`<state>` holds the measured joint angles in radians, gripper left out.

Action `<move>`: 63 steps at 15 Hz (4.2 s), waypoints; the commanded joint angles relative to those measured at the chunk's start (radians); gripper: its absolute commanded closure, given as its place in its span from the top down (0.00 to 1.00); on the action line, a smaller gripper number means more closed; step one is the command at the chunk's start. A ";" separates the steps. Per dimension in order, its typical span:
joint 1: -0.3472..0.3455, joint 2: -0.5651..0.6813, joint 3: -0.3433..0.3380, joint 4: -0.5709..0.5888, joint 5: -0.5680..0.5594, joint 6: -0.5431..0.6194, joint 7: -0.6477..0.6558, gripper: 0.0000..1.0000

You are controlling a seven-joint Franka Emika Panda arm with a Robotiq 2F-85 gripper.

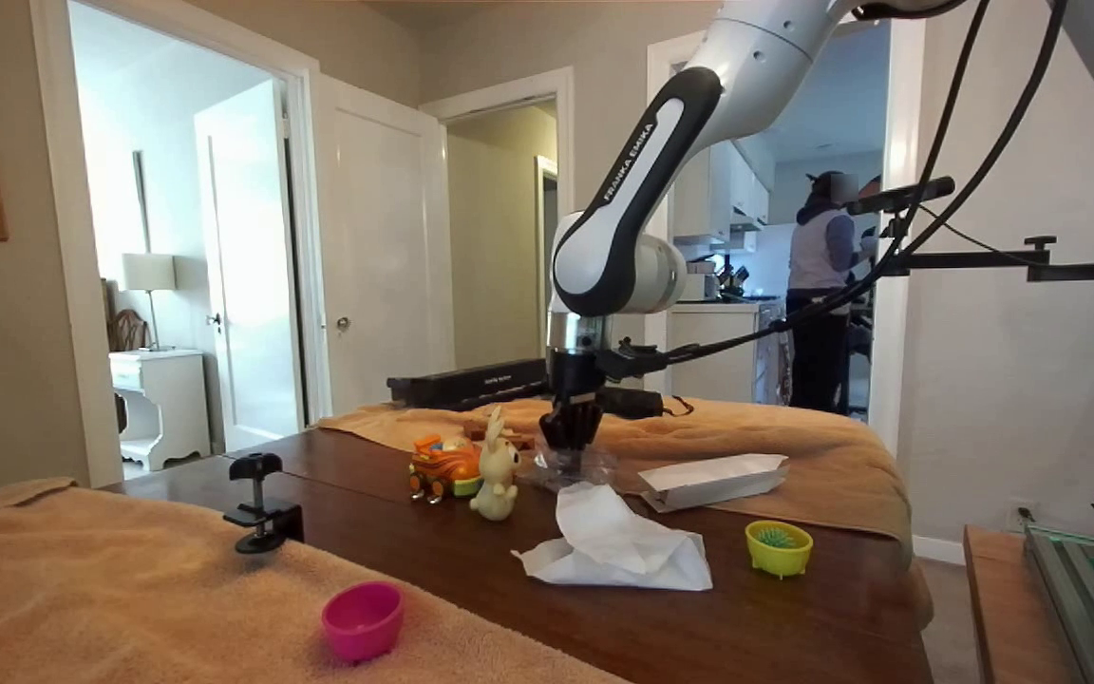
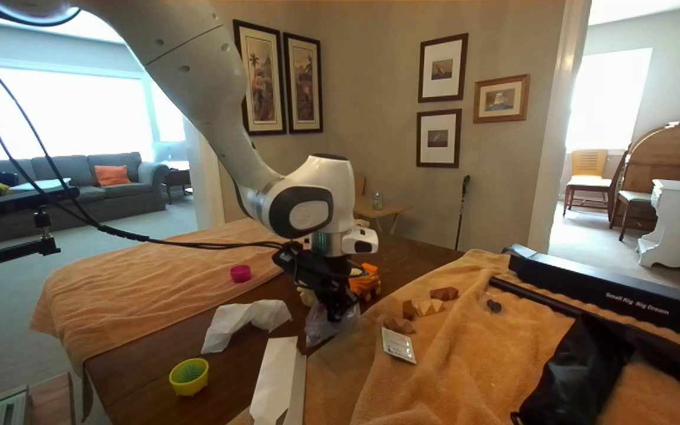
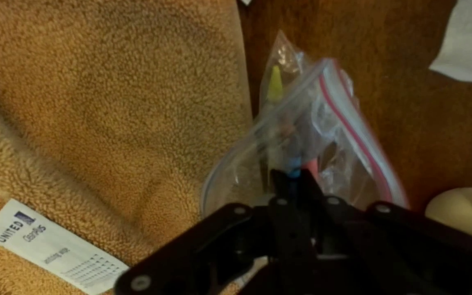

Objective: Remove the blue crayon from the clear plastic.

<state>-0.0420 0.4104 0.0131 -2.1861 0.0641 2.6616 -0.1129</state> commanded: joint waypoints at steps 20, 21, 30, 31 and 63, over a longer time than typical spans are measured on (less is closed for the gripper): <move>0.045 -0.121 0.011 -0.022 -0.062 -0.123 0.018 0.42; 0.045 -0.120 0.011 -0.022 -0.061 -0.122 0.017 0.48; 0.039 -0.107 0.007 -0.015 -0.062 -0.116 0.013 0.85; 0.036 -0.102 0.005 -0.014 -0.061 -0.112 0.011 0.82; 0.039 -0.017 -0.038 0.024 -0.074 -0.040 0.099 0.37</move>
<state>-0.0117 0.3696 -0.0172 -2.1864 0.0022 2.5993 -0.0597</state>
